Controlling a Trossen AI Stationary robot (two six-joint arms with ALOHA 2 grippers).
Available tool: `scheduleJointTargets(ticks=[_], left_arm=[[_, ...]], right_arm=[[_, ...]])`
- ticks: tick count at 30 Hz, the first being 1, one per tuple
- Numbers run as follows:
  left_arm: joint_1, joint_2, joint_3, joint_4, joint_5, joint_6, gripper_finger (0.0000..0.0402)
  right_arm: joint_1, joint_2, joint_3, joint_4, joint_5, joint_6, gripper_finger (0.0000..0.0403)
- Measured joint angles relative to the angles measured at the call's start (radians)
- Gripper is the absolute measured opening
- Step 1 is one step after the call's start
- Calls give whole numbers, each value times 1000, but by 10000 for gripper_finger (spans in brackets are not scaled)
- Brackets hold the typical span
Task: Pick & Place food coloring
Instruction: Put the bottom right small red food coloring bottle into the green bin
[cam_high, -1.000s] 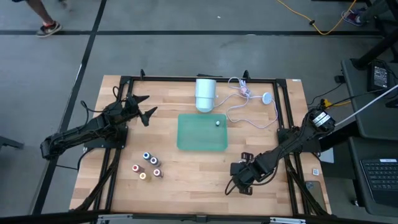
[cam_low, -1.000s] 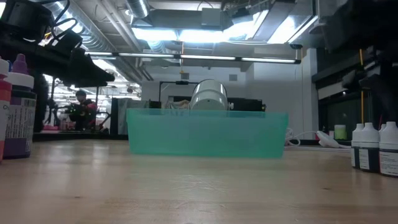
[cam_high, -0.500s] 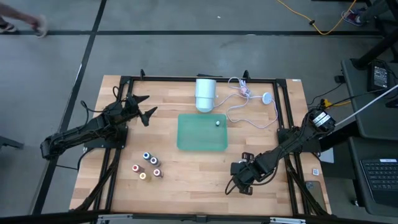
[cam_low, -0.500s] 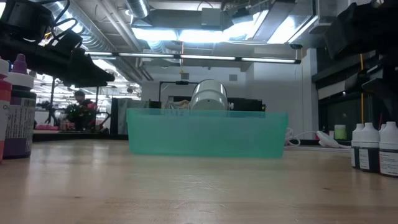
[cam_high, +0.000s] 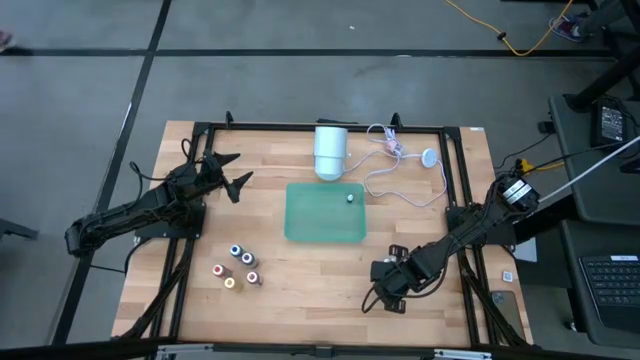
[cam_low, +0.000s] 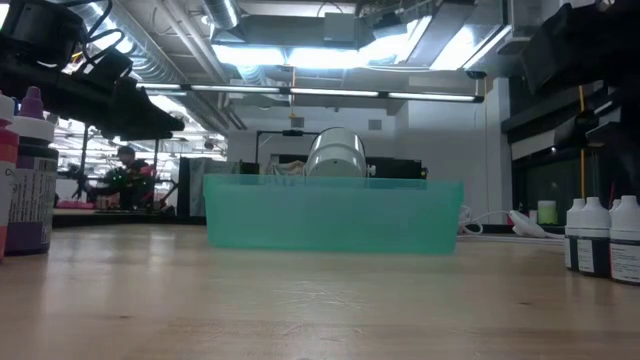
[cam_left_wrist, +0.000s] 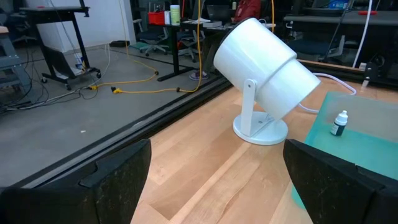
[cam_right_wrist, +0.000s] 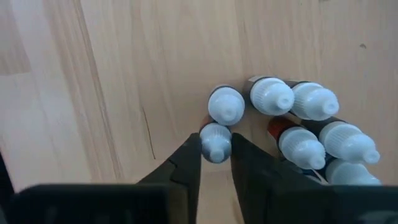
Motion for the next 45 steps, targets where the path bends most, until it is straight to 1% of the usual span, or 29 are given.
scheduleJointTargets(ticks=[3,8,12,19,22,25,31,38,45], left_arm=[[0,0,0,0,0,0,361],[0,0,0,0,0,0,361],[0,0,0,0,0,0,361],[0,0,0,0,0,0,361],[0,0,0,0,0,0,361],[0,0,0,0,0,0,361],[0,0,0,0,0,0,361],[0,0,0,0,0,0,361],[0,0,0,0,0,0,361]], right_arm=[[0,-3,2,0,-15,6,63],[-1,-26,57,-78,-29,23,65],[-1,-40,129,-152,-54,17,63],[-20,-38,295,-291,-83,-74,64],[-63,-37,350,-360,-78,-124,63],[-111,-37,383,-387,-71,-165,62],[-211,-36,406,-428,-33,-261,64],[-352,-29,406,-426,88,-266,68],[-465,27,407,-361,91,-244,66]])
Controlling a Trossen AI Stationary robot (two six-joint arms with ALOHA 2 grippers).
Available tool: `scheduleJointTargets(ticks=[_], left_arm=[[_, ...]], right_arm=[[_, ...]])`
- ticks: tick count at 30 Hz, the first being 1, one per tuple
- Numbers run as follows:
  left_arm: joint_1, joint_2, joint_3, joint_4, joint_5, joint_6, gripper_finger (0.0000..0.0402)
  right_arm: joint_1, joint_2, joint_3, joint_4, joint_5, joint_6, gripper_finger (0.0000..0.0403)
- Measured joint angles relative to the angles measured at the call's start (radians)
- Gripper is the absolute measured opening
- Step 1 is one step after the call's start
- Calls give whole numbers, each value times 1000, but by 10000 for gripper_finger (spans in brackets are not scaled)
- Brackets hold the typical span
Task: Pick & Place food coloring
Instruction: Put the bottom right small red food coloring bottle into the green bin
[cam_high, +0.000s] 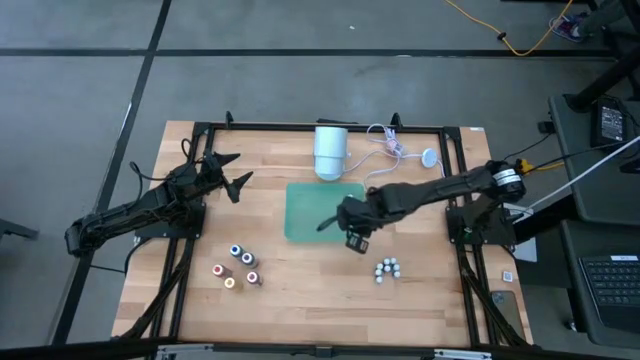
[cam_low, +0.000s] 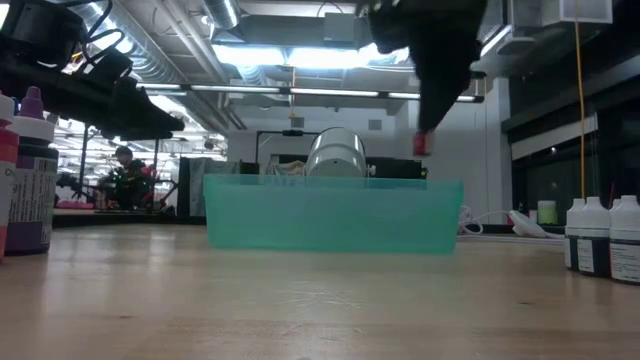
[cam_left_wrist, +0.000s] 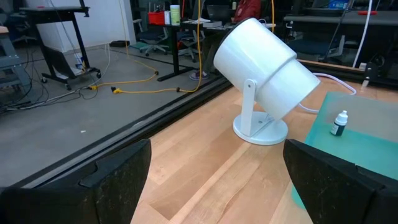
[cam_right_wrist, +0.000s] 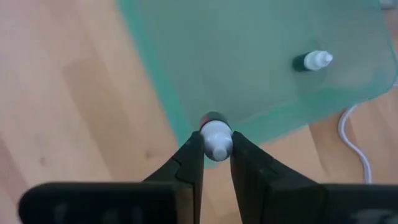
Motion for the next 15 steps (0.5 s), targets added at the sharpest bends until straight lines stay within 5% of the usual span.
scheduleJointTargets(ticks=[15], left_arm=[[0,0,0,0,0,0,361]], right_arm=[[-151,165,31,52,35,195,73]])
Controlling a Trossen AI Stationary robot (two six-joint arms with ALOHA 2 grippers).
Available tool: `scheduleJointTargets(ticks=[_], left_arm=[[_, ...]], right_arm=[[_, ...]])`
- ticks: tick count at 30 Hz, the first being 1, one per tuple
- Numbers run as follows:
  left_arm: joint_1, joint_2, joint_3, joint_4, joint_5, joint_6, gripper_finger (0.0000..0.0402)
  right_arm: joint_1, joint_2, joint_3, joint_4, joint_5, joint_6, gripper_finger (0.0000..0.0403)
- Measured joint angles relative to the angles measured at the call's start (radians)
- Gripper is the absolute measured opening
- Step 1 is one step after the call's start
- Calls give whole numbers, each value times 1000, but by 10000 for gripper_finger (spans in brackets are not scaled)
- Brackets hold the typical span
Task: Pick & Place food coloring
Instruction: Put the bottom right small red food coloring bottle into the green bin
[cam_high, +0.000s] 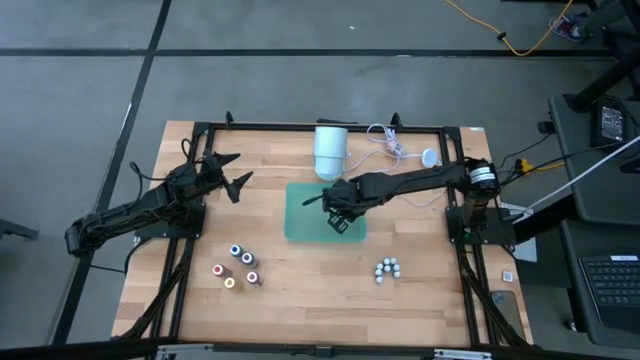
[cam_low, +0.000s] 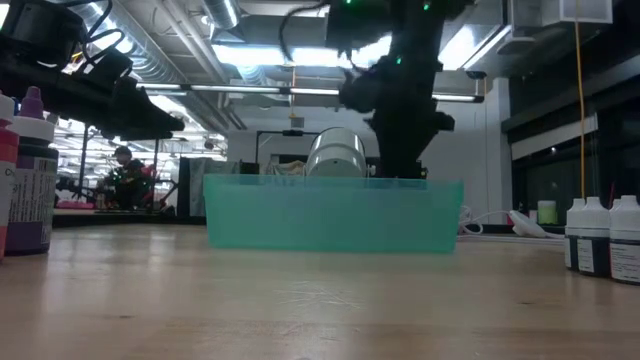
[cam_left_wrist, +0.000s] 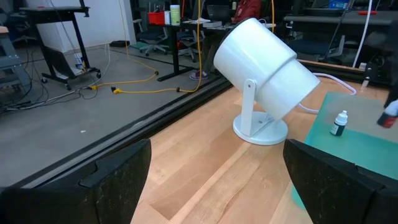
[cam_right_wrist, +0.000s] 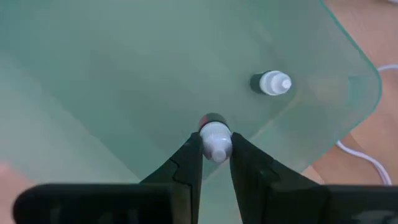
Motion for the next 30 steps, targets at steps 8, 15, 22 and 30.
scheduleJointTargets(ticks=[8,15,22,30], left_arm=[[0,0,0,0,0,0,361],[0,0,0,0,0,0,361],[0,0,0,0,0,0,361],[0,0,0,0,0,0,361]], right_arm=[[-46,53,-2,20,7,0,71],[-68,54,-44,44,7,1,74],[-80,54,-65,83,7,-3,81],[-102,53,-66,82,7,-26,111]])
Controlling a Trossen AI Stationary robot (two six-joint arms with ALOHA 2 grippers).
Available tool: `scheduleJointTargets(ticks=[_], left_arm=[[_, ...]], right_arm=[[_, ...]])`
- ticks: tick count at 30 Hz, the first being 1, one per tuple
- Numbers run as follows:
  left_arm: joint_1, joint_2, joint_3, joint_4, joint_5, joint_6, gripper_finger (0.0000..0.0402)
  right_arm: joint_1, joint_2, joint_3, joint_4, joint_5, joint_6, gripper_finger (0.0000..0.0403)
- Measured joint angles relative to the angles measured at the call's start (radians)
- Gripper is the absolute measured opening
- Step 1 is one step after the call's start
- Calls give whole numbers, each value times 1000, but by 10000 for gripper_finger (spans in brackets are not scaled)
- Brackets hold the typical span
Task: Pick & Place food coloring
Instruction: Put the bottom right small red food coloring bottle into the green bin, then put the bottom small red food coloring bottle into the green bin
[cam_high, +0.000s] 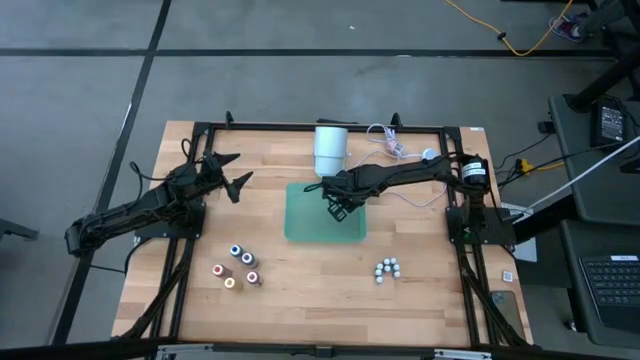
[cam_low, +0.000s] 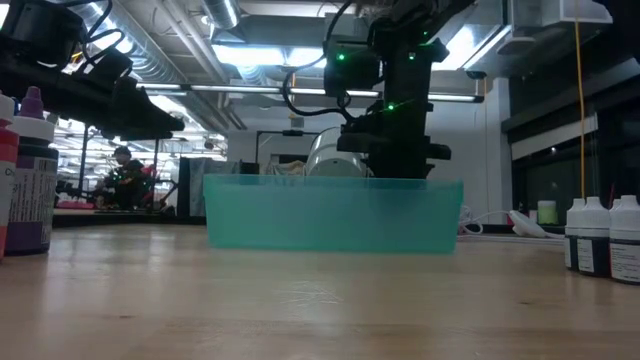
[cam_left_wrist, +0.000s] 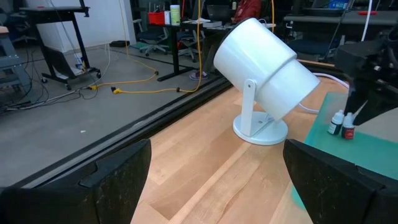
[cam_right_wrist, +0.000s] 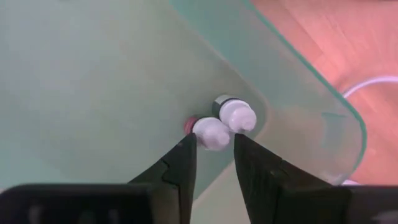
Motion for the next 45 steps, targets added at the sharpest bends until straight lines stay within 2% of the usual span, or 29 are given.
scheduleJointTargets(ticks=[17,27,33,45], left_arm=[[0,0,0,0,0,0,361],[0,1,0,1,0,0,361],[0,1,0,0,0,0,361],[0,1,0,0,0,0,361]], right_arm=[[5,-12,12,-38,-8,-6,132],[74,-98,34,-56,-46,-91,132],[161,-165,34,-65,-76,-239,132],[353,-285,35,-82,-213,-741,132]])
